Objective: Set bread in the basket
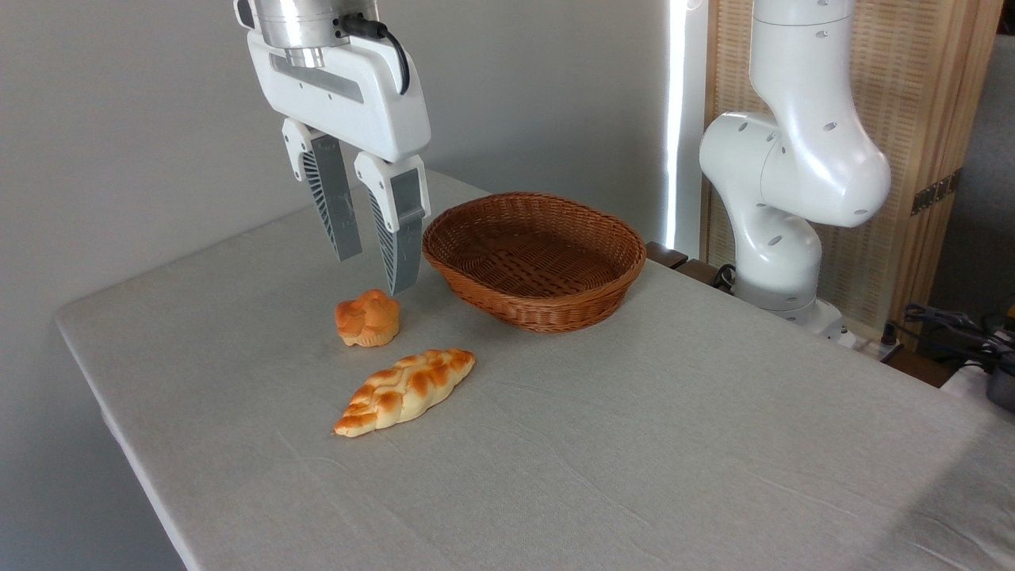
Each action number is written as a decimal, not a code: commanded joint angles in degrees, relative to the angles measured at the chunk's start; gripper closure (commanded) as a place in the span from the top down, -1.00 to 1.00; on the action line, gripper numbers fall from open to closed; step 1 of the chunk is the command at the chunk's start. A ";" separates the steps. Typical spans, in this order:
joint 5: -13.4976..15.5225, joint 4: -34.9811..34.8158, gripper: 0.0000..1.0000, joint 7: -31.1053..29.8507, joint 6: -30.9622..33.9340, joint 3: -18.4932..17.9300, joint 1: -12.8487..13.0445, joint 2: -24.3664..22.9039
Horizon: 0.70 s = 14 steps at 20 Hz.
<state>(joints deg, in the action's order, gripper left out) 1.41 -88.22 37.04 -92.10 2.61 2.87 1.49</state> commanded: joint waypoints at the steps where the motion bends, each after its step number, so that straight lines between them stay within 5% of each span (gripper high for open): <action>1: 0.34 0.50 1.00 -0.39 1.22 -1.88 0.29 -1.04; 14: 0.35 0.50 1.00 -0.21 1.22 -2.08 0.29 -0.88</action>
<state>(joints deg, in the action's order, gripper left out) 1.42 -88.13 37.01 -92.10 0.96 2.89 0.86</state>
